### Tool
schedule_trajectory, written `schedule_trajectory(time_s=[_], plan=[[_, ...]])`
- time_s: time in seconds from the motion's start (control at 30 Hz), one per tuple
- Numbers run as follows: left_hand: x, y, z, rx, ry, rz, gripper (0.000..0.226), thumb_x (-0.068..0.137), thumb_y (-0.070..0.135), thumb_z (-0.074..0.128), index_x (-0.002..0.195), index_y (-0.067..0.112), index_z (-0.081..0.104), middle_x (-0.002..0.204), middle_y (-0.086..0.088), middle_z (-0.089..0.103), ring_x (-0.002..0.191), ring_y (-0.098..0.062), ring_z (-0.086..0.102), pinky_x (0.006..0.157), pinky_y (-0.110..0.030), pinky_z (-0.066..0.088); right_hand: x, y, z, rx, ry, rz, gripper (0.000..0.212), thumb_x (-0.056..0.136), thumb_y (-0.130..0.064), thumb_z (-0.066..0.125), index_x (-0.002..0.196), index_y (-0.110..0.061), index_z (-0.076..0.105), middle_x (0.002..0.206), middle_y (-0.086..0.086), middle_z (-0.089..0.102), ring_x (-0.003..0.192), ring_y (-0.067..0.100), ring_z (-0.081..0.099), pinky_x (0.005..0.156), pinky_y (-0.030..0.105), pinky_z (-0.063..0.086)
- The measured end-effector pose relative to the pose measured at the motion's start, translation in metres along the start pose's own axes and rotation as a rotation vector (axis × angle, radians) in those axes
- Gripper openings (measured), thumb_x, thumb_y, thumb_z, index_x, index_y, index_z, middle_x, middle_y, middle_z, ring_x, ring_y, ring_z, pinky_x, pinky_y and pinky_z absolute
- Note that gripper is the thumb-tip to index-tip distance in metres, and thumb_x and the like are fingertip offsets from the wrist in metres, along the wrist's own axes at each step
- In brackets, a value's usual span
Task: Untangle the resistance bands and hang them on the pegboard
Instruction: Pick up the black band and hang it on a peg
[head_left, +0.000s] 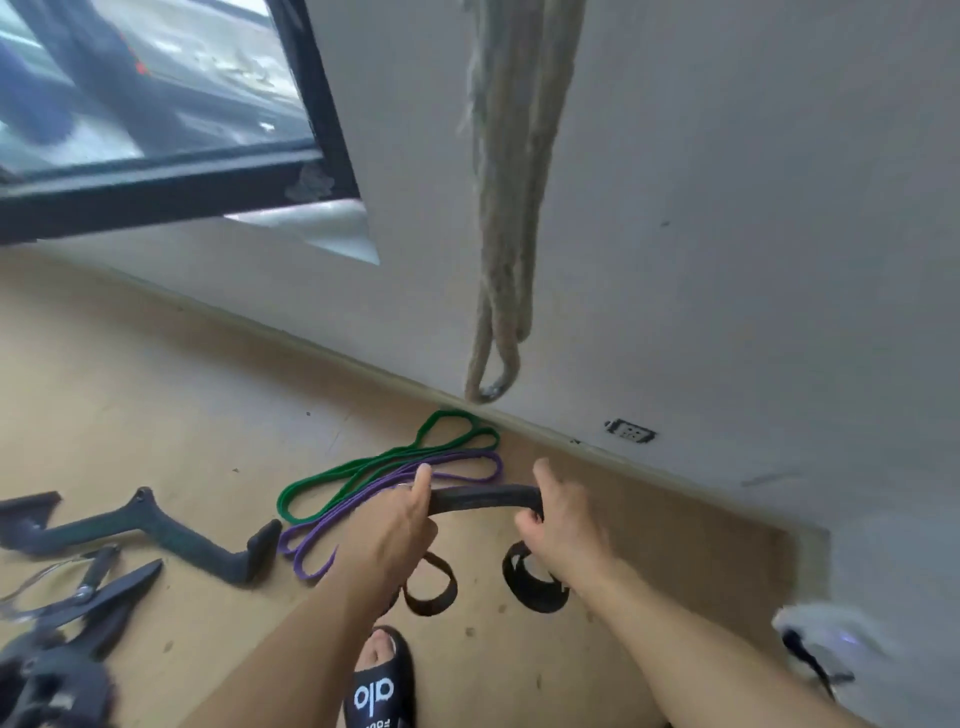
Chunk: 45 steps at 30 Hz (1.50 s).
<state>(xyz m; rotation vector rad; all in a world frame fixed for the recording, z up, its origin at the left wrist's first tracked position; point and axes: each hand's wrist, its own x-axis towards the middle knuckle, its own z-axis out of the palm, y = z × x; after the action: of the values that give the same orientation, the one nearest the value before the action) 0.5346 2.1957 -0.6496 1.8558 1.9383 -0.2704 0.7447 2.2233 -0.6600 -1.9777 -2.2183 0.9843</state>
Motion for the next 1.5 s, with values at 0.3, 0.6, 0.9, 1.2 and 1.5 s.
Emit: schedule_trajectory(time_s=[0.3,0.6,0.9,1.2,1.5], plan=[[-0.119,0.139,-0.238,0.010,0.122,0.272,0.032,0.103,0.033,0.051,0.131,0.018,0.047,0.115,-0.003,0.067,0.097,-0.027,0.067,0.075,-0.035,0.051,-0.161,-0.032,-0.240,0.204,0.441,0.060,0.024,0.089,-0.021,0.064,0.103,-0.014,0.046,0.089,0.004,0.058,0.079,0.024,0.056,0.064,0.037,0.049],[-0.168,0.247,-0.360,-0.086,0.235,0.401,0.010,0.103,0.024,0.052,0.104,0.023,0.042,0.088,0.005,0.056,0.066,-0.013,0.049,0.057,-0.026,0.035,-0.248,-0.029,-0.374,0.418,0.701,0.149,0.034,0.092,-0.024,0.071,0.097,-0.028,0.037,0.082,-0.004,0.060,0.072,0.013,0.065,0.061,0.037,0.061],[-0.150,0.296,-0.419,-0.279,0.336,0.426,0.011,0.096,0.015,0.056,0.098,0.022,0.049,0.077,-0.001,0.061,0.071,-0.024,0.060,0.064,-0.040,0.051,-0.240,-0.035,-0.451,0.569,0.892,0.069,0.024,0.090,-0.012,0.072,0.111,-0.015,0.061,0.092,-0.010,0.064,0.079,0.010,0.066,0.071,0.013,0.052],[-0.140,0.317,-0.450,-0.251,0.391,0.502,0.008,0.096,0.017,0.057,0.103,0.019,0.057,0.070,0.001,0.059,0.062,-0.019,0.058,0.058,-0.038,0.050,-0.231,-0.028,-0.495,0.570,0.944,0.060,0.017,0.085,-0.007,0.067,0.098,-0.018,0.063,0.079,-0.006,0.064,0.067,0.015,0.061,0.063,0.030,0.053],[-0.154,0.349,-0.474,-0.263,0.419,0.652,0.009,0.094,0.021,0.053,0.102,0.018,0.057,0.064,0.000,0.062,0.055,-0.021,0.061,0.053,-0.043,0.054,-0.247,-0.011,-0.526,0.500,1.098,-0.004,0.020,0.082,-0.005,0.064,0.099,-0.015,0.063,0.074,-0.007,0.062,0.065,0.012,0.060,0.063,0.019,0.045]])
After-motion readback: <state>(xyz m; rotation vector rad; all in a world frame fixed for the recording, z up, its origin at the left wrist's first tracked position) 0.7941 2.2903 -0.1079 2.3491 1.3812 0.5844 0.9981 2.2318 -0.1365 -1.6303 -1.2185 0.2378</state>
